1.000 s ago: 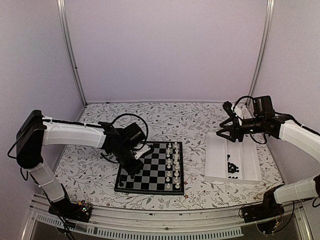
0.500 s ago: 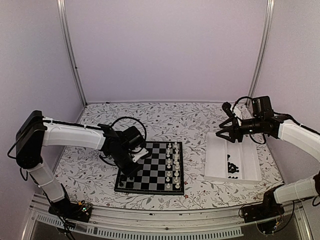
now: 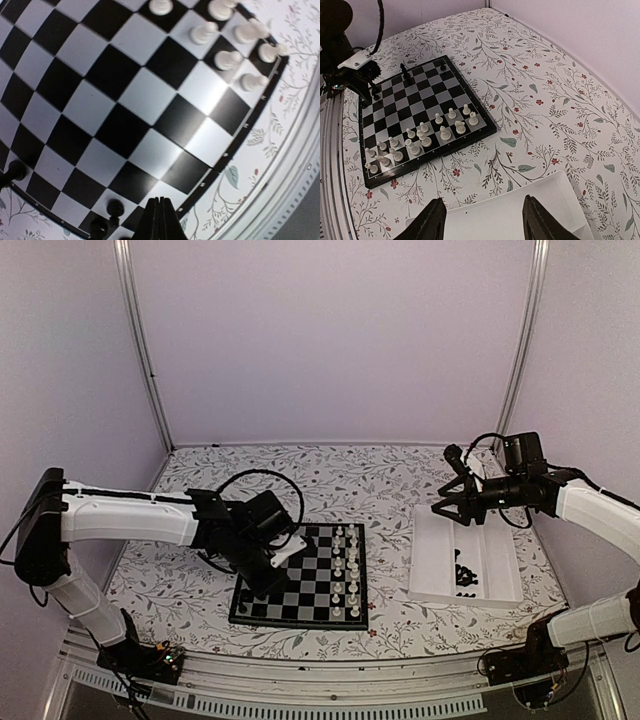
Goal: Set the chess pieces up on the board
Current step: Adjust the chess piece on the chessboard.
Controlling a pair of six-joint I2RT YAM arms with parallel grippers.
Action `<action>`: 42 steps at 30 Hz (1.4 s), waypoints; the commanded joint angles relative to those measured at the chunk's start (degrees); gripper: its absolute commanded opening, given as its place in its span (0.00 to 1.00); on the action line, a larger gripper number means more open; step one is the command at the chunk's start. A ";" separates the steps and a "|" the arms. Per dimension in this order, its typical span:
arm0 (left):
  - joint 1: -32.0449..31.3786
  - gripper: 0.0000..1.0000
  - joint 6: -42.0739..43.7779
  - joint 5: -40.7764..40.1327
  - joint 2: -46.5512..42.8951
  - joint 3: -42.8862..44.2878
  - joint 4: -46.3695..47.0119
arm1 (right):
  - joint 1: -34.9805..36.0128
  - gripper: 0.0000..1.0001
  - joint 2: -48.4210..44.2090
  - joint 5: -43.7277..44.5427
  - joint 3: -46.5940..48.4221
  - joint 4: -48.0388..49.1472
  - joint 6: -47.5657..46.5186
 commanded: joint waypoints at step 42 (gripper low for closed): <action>-5.49 0.00 -1.94 -1.94 5.55 -0.09 -8.14 | -0.30 0.56 0.32 -1.03 -0.15 0.04 -1.05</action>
